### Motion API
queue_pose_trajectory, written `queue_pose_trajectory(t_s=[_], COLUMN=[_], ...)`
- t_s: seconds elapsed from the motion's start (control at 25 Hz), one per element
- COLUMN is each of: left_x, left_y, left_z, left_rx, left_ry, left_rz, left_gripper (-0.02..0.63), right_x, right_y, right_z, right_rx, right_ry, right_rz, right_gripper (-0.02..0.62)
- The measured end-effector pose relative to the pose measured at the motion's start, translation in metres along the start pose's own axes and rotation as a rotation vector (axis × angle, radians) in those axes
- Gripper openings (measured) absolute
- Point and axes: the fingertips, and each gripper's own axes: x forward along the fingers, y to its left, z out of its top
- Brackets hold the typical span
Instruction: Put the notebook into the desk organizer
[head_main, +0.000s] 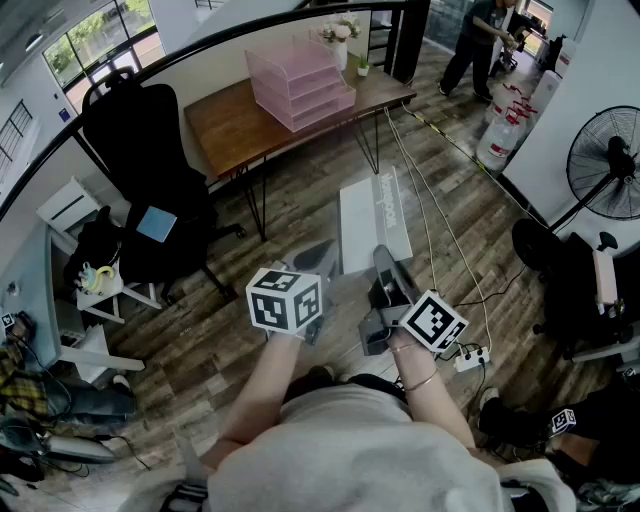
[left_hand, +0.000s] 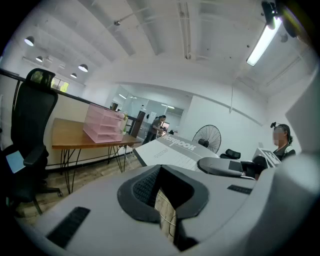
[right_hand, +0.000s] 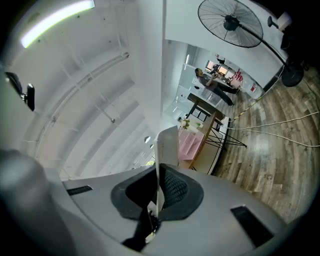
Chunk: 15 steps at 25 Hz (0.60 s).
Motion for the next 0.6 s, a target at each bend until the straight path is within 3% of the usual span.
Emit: queue_pose_trajectory(t_s=[0.24, 0.6], left_x=[0.003, 0.004], left_y=[0.004, 0.014], left_z=[0.005, 0.007], left_rx=[0.049, 0.017], left_ry=[-0.005, -0.006], left_rz=[0.026, -0.018], left_gripper=[0.012, 0.012], right_x=[0.007, 0.018], right_y=[0.002, 0.006], right_z=[0.000, -0.004], right_rx=[0.011, 0.005], right_ry=[-0.007, -0.014], right_rz=[0.024, 0.002], right_gripper=[0.005, 0.006])
